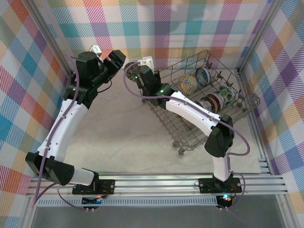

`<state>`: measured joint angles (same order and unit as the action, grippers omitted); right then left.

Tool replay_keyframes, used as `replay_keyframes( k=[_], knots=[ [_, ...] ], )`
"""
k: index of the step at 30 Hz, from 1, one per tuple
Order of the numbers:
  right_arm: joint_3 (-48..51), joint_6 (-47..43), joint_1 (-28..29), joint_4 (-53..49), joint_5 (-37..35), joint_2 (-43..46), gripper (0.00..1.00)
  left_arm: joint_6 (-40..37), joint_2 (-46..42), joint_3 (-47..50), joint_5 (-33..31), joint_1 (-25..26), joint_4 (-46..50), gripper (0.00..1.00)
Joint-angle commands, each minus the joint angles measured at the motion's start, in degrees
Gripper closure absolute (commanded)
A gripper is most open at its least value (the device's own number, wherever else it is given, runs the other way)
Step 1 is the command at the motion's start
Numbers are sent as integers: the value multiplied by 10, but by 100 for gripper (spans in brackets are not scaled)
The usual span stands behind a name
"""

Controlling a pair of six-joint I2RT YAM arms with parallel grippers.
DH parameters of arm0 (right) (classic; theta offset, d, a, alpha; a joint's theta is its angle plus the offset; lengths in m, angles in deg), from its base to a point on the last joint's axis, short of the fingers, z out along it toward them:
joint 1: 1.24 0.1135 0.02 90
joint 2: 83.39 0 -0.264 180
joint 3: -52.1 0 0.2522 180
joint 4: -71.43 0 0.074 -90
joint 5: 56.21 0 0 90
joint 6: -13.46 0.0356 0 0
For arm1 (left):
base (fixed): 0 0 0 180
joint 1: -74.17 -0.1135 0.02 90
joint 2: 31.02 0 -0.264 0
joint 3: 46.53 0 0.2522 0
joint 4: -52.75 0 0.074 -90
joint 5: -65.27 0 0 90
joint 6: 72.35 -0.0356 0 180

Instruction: Load the bowls into the dish rack

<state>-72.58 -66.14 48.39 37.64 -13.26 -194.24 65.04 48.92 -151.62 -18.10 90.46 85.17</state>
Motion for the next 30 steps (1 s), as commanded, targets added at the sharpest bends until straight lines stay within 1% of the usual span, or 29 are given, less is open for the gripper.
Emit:
replay_keyframes(
  k=[1,5,8,13,17,19,23,26,28,30],
  knots=[
    [-20,-16,-8,25,-2,38,100,-29,-6,-23,13,-18,22,27],
    [-18,-33,-29,30,-12,59,100,-45,-6,-18,16,-33,35,26],
    [-6,-55,-56,31,-25,79,100,-56,-5,2,20,-39,41,26],
    [50,-70,-117,33,-50,126,100,-66,1,44,37,-48,35,26],
    [85,-94,-154,26,-83,141,100,-79,14,62,51,-52,33,26],
    [98,-112,-170,22,-103,136,100,-87,21,70,58,-52,37,26],
    [82,-106,-195,-49,-137,93,100,-92,31,91,66,-53,34,26],
    [65,-99,-198,-94,-164,56,100,-91,31,110,66,-53,24,26],
    [51,-75,-198,-129,-171,35,100,-92,31,119,66,-54,23,25],
    [50,-59,-199,-140,-173,26,100,-95,31,125,66,-55,24,25]
  ],
)
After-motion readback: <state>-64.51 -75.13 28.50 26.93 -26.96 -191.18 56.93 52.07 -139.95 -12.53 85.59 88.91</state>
